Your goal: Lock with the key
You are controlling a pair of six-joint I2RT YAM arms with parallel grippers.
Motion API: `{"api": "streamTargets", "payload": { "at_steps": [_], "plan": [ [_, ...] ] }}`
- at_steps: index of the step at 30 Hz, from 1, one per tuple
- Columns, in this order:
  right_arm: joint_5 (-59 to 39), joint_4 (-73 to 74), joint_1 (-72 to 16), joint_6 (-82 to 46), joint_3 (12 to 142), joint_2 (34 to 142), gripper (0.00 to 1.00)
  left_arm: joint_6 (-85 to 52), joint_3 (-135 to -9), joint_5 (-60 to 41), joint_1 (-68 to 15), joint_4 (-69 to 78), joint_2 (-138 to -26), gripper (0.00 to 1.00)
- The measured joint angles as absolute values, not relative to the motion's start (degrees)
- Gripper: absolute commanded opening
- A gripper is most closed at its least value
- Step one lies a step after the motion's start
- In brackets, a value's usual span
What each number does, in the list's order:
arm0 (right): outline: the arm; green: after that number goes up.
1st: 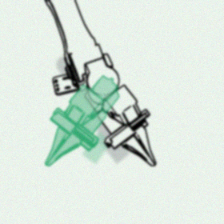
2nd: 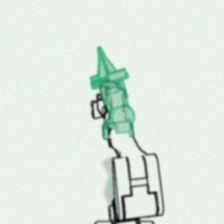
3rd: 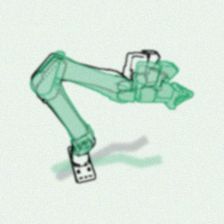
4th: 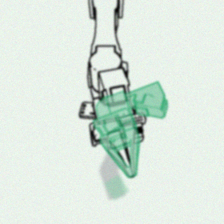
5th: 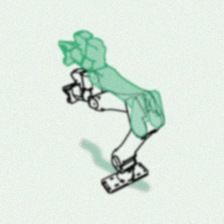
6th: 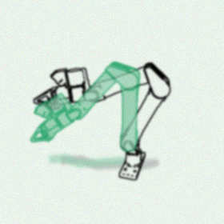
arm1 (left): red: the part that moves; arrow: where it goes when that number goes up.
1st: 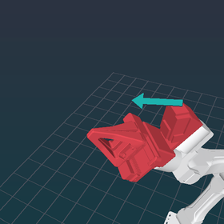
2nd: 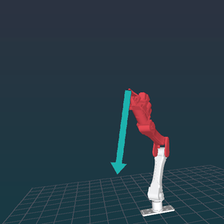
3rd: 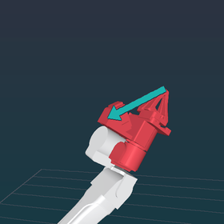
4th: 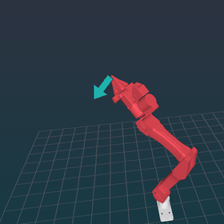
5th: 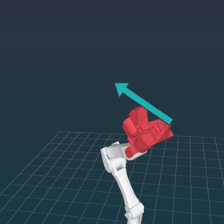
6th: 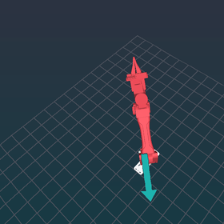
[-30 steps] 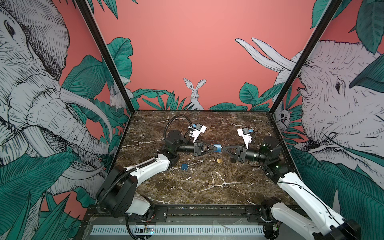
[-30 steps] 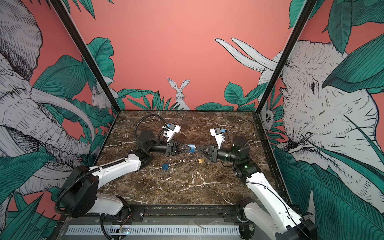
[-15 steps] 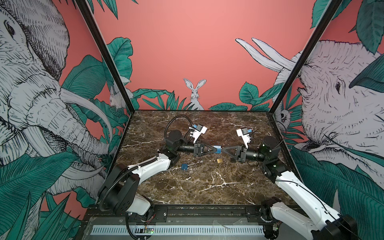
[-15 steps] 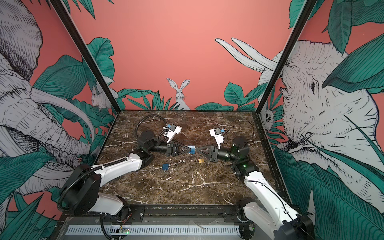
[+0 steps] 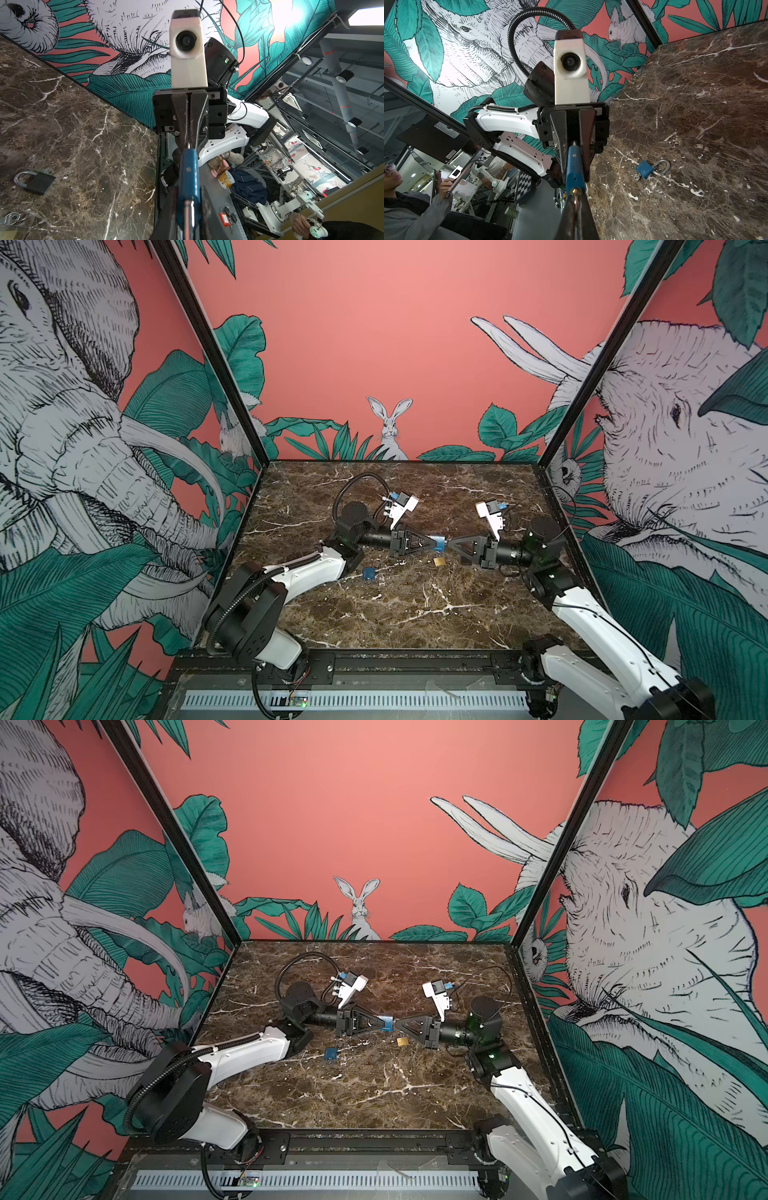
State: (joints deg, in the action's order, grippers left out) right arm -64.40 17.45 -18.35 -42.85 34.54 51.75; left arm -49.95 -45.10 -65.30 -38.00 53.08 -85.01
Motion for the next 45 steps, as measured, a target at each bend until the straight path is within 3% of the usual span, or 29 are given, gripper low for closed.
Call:
{"api": "streamTargets", "payload": {
  "at_steps": [45],
  "plan": [
    [-65.04,18.15,-12.03,-43.2,32.91,50.81,0.0,-50.15,-42.57,-62.06,-34.37,53.32,-86.04,0.0]
  ]
}}
